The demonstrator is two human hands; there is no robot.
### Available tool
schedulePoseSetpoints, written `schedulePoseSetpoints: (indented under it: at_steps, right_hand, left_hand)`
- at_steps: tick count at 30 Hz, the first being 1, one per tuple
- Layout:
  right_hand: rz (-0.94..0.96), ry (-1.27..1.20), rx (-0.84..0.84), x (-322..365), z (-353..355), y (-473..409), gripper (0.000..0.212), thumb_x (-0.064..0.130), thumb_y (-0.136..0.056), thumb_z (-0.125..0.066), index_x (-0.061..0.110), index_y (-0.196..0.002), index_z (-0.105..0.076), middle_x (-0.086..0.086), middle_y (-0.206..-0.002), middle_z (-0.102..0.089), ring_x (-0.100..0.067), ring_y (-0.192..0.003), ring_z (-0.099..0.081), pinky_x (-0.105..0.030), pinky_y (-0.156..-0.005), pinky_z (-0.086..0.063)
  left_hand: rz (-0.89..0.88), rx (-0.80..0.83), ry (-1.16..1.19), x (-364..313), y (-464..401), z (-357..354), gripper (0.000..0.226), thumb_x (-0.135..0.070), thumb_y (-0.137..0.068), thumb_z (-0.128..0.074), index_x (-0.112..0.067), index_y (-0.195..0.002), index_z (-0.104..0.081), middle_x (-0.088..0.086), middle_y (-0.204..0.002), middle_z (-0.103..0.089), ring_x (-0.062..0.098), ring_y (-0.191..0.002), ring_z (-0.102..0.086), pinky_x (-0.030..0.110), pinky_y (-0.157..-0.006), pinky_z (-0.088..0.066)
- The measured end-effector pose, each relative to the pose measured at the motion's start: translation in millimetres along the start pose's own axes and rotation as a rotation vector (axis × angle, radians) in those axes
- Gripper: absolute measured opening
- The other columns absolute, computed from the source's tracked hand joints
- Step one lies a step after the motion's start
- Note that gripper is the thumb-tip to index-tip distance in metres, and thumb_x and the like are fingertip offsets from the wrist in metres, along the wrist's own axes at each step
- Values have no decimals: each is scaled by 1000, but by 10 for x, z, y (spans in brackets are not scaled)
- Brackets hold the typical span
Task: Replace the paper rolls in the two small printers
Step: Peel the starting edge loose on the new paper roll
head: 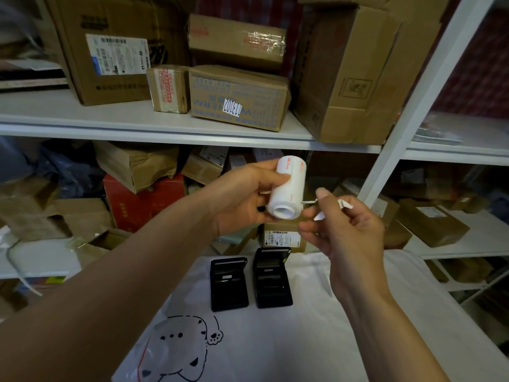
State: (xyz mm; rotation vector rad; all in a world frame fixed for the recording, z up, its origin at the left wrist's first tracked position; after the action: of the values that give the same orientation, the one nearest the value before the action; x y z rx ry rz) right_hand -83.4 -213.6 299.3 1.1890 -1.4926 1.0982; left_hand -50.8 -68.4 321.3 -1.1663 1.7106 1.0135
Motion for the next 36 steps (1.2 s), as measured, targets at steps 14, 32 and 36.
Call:
schedulePoseSetpoints:
  at_steps: [14, 32, 36]
  right_hand:
    - [89, 48, 153, -30, -46, 58, 27, 13, -83, -65, 21, -109, -70, 3, -71, -70, -8, -60, -65, -22, -63, -57]
    - [-18, -7, 53, -136, -57, -13, 23, 28, -88, -61, 9, -82, -72, 5, -51, -51, -3, -47, -47, -17, -52, -49]
    - [-48, 29, 91, -188, -81, -9, 19, 29, -90, -59, 13, -87, -68, 3, -58, -65, -6, -52, -60, -25, -62, -59]
  left_hand:
    - [-165, -87, -115, 6, -38, 20, 43, -8, -97, -43, -14, -140, -43, 10, -131, -57, 24, -109, -62, 35, -84, -55]
    - [-198, -46, -74, 41, 57, 55, 29, -9, -100, -35, -20, -113, -58, 4, -117, -63, 18, -99, -63, 31, -77, -57]
    - [-253, -31, -136, 71, 75, 9, 37, -6, -99, -38, -19, -131, -50, 6, -129, -56, 21, -109, -61, 32, -83, -57]
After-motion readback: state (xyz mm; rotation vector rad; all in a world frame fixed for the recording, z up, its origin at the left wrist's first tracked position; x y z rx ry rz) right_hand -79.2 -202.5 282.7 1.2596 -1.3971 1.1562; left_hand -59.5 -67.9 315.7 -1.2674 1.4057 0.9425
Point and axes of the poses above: each hand's wrist, its own y-axis away from the middle knuckle, its own z-axis out of the back of the hand, x = y × z, the point moved 1 cm from there along -y, towards the middle knuckle
